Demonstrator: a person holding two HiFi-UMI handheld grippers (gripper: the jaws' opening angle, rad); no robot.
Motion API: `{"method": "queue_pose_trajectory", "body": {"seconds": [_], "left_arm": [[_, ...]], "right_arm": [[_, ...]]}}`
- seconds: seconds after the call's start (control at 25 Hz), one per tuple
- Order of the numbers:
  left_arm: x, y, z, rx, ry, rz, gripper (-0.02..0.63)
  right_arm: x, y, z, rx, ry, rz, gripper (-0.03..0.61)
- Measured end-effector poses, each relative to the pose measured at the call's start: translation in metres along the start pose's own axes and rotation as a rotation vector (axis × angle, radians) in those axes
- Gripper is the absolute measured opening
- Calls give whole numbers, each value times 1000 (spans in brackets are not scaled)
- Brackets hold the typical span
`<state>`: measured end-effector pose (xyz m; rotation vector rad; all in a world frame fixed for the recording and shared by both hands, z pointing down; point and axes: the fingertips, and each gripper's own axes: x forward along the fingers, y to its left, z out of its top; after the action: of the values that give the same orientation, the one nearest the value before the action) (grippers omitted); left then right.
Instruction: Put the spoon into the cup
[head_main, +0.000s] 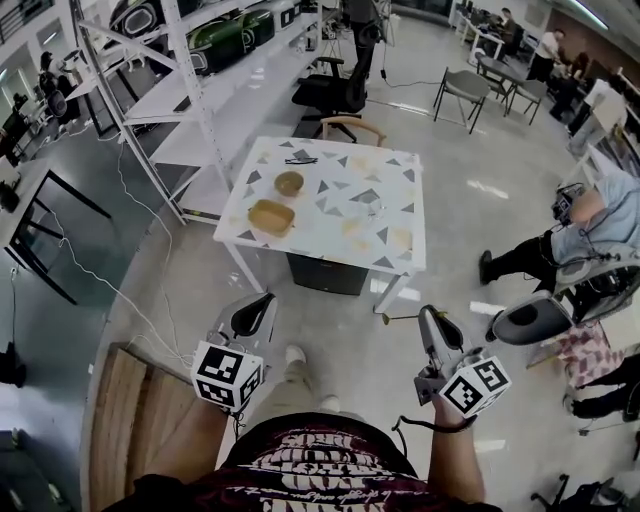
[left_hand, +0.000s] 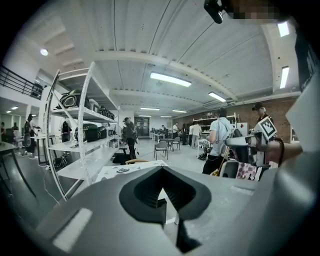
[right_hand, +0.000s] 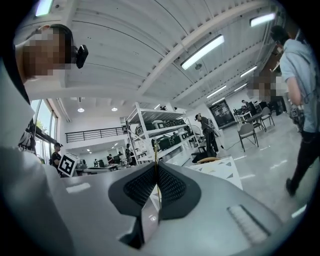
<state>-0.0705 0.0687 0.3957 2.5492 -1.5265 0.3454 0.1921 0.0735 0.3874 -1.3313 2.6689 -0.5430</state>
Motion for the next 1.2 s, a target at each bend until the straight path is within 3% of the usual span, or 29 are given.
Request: {"method": "queue_pose_trajectory", "body": {"seconds": [0.56, 1.2], "left_arm": [[53, 3, 2, 0, -14, -103, 0], [121, 58, 15, -4, -1, -103, 0]], "right_arm": [[20, -22, -2, 2, -5, -67, 32], [94, -56, 17, 9, 2, -77, 32]]}}
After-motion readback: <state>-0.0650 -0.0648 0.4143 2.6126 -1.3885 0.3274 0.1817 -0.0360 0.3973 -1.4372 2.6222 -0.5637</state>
